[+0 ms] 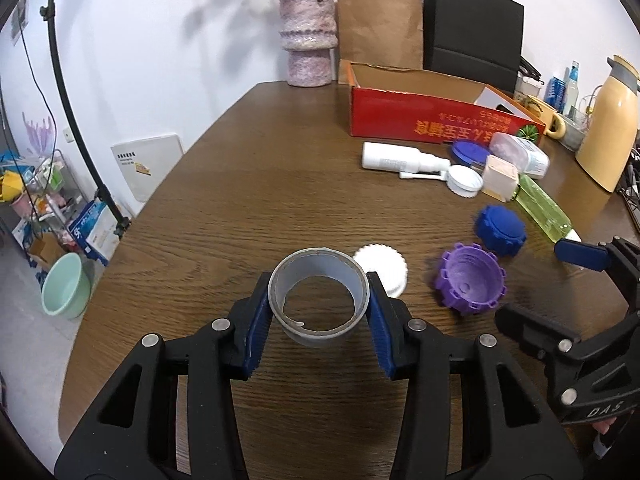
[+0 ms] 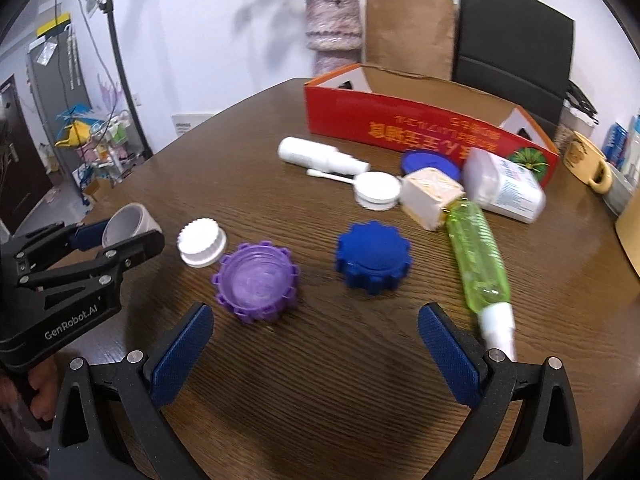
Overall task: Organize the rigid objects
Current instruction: 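Grasp the purple ridged cap with the right gripper while the left gripper lifts the ring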
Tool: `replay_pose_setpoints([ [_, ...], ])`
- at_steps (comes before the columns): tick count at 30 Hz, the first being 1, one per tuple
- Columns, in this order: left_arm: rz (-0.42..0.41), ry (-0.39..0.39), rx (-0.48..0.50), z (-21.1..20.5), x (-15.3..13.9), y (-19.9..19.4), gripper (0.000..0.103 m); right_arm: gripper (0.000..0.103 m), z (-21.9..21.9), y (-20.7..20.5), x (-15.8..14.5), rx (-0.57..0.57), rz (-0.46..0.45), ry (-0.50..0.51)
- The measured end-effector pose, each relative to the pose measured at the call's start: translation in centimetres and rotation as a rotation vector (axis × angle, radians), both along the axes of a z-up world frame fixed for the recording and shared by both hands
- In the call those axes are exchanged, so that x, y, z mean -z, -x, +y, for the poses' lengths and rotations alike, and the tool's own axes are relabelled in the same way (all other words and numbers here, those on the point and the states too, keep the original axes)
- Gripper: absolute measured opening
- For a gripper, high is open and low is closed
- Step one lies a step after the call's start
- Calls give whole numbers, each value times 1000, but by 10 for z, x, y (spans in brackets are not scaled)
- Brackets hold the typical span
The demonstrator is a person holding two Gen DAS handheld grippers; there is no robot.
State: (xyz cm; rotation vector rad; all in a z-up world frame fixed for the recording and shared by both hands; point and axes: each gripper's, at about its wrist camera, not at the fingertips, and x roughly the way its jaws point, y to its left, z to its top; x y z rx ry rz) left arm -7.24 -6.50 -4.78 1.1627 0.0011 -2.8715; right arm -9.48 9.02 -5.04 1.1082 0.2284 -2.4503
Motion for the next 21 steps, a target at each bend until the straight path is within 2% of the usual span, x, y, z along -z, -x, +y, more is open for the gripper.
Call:
replay_pose_setpoints([
  [17, 3, -7, -8, -17, 1, 6, 40, 103, -37, 16, 9, -19, -21, -22],
  [21, 1, -11, -10, -19, 1, 8, 40, 91, -41, 21, 11, -23, -26, -23],
])
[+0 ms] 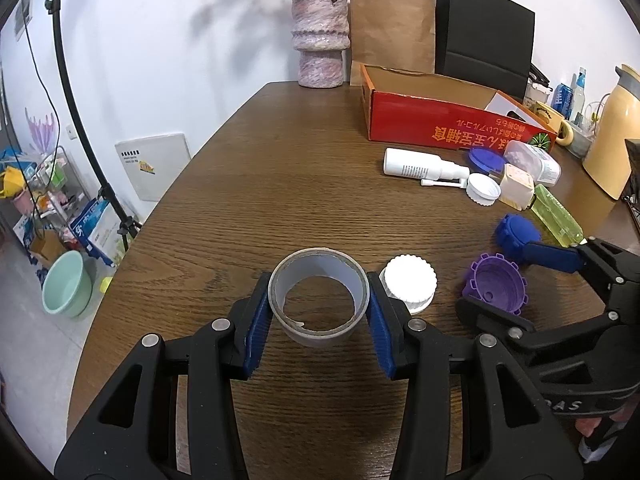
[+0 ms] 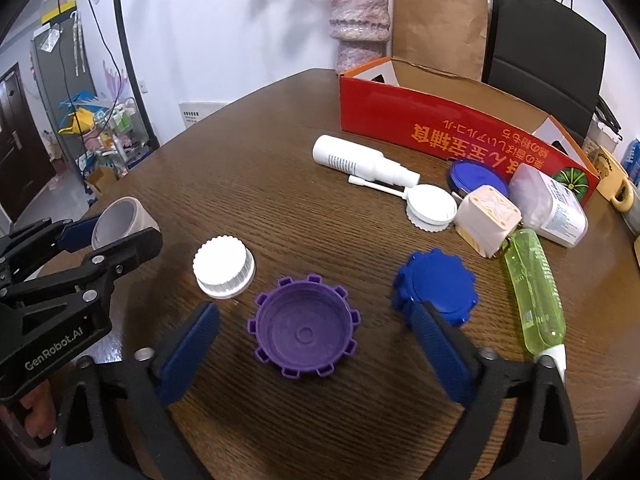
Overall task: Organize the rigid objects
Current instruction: 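Grasp the purple ridged cap with the right gripper while the left gripper lifts the ring, then carry the ring and purple cap over the cardboard box with both grippers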
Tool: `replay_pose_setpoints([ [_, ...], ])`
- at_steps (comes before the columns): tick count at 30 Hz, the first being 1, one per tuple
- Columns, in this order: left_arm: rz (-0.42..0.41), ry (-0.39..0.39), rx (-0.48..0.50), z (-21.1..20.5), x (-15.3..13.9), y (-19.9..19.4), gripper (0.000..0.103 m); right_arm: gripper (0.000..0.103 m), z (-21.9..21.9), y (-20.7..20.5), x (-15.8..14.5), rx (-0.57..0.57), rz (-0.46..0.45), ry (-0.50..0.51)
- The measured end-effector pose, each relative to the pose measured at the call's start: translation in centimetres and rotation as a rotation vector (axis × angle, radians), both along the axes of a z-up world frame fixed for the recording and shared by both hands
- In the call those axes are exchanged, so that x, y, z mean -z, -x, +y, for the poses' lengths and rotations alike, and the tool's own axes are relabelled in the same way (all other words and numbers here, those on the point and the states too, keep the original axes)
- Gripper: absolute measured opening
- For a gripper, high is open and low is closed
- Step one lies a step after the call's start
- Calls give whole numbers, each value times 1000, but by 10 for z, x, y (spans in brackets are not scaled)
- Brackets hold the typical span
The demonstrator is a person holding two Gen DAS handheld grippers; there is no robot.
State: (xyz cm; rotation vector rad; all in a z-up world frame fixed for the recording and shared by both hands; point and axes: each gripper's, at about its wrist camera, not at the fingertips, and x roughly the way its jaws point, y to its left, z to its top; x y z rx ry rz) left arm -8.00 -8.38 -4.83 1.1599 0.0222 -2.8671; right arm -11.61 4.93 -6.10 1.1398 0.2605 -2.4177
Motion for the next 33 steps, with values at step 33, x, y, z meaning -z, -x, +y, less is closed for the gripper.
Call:
replay_pose_setpoints([
  [33, 71, -9, 56, 49, -44, 27, 40, 59, 59, 4, -57, 84, 172, 92],
])
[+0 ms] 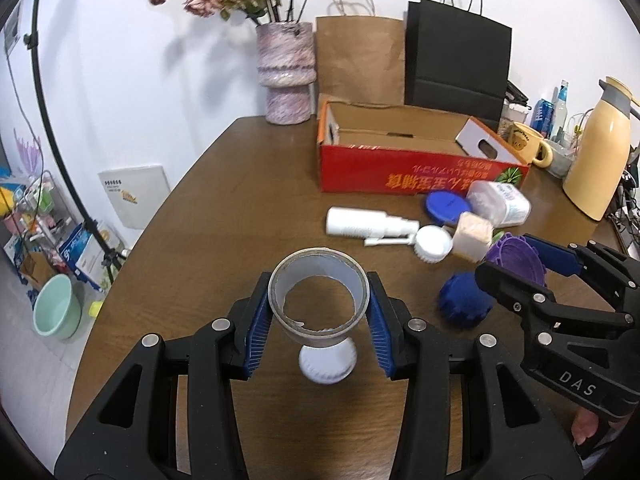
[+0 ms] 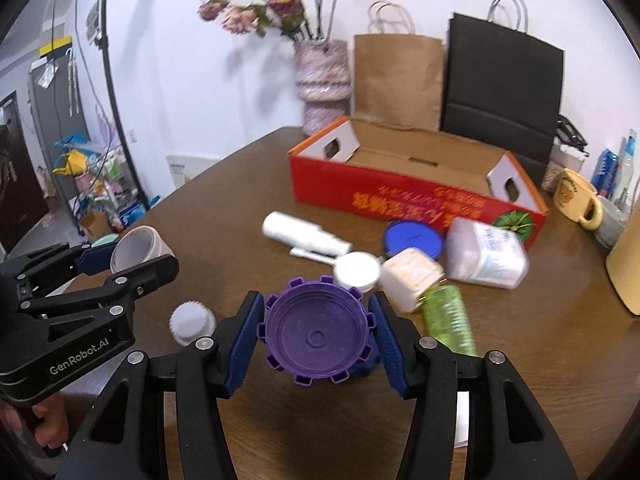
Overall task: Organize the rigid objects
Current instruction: 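Carry the ring and purple cap over the cardboard box with both grippers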
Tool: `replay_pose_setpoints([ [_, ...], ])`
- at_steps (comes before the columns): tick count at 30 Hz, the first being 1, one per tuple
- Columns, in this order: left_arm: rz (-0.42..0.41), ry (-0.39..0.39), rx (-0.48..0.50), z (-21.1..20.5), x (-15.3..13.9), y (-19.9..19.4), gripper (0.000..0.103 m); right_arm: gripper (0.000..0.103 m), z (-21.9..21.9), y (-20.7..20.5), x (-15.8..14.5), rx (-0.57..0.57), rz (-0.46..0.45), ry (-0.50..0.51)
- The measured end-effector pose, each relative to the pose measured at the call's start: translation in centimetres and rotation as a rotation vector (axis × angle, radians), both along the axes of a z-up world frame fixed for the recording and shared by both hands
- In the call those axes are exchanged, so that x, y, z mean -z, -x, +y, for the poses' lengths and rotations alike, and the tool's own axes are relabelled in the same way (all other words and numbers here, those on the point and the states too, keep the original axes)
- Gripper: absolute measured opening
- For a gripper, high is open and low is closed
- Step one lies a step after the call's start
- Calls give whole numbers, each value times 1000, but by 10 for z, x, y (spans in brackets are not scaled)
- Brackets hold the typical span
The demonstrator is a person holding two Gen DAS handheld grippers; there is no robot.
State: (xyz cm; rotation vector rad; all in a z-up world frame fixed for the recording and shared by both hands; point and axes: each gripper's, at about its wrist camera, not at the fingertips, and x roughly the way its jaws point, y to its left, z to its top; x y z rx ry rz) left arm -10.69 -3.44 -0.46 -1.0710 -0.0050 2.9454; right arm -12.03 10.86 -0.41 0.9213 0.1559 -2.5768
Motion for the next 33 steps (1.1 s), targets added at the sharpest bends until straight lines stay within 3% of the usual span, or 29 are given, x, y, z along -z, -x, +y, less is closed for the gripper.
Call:
replay_pose_setpoints([
  [15, 31, -12, 29, 45, -25, 45, 40, 59, 55, 34, -25, 104, 56, 36],
  [33, 44, -24, 26, 78, -40, 101, 40, 59, 84, 84, -33, 173, 75, 50],
])
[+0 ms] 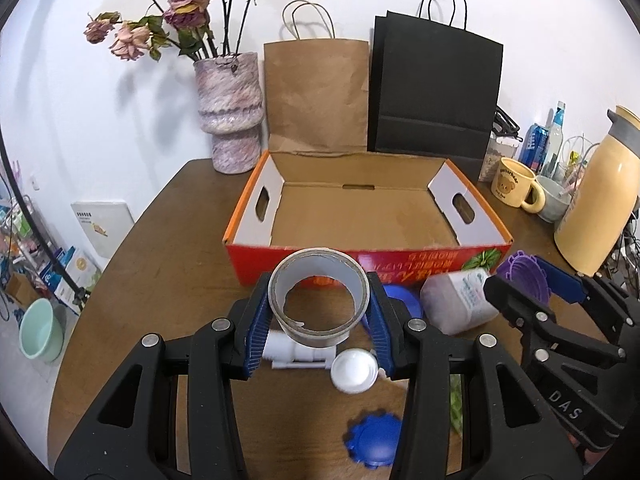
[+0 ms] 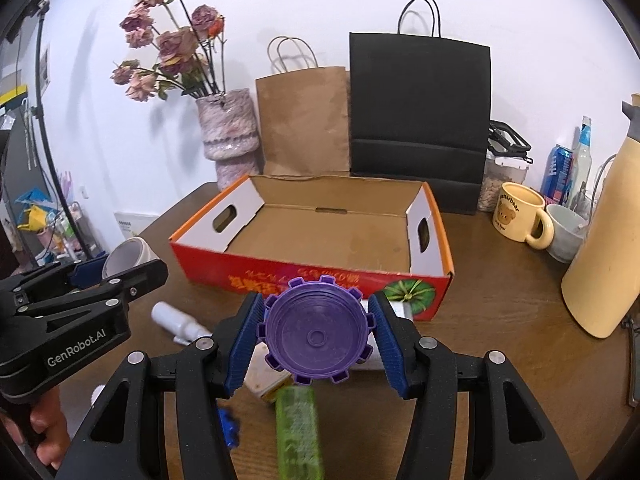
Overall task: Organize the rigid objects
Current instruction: 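Carry the ring and purple cap over the cardboard box with both grippers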
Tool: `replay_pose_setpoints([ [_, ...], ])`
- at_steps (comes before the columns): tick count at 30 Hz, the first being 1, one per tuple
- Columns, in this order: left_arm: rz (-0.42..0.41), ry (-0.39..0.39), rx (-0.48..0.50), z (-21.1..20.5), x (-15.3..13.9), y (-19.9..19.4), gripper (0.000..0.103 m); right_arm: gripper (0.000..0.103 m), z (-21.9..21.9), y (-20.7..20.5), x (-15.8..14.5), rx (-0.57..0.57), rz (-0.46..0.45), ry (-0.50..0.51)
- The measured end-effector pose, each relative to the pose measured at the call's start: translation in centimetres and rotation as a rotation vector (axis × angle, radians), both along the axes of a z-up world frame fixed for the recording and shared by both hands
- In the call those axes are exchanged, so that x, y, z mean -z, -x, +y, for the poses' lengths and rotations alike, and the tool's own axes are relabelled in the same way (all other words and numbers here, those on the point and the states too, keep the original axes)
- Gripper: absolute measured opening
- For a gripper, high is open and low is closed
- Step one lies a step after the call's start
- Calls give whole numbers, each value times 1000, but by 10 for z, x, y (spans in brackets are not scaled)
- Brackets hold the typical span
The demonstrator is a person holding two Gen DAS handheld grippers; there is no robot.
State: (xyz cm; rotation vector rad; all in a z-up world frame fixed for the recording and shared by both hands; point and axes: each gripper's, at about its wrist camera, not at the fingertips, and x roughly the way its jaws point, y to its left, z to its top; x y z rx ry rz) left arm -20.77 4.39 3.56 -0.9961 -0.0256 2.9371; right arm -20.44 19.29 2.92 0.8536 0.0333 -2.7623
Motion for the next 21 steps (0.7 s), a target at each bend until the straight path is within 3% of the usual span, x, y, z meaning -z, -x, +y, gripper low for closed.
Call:
replay_pose_setpoints([
  [21, 15, -40, -26, 20, -10, 70, 40, 59, 11, 76, -4, 53, -6, -5],
])
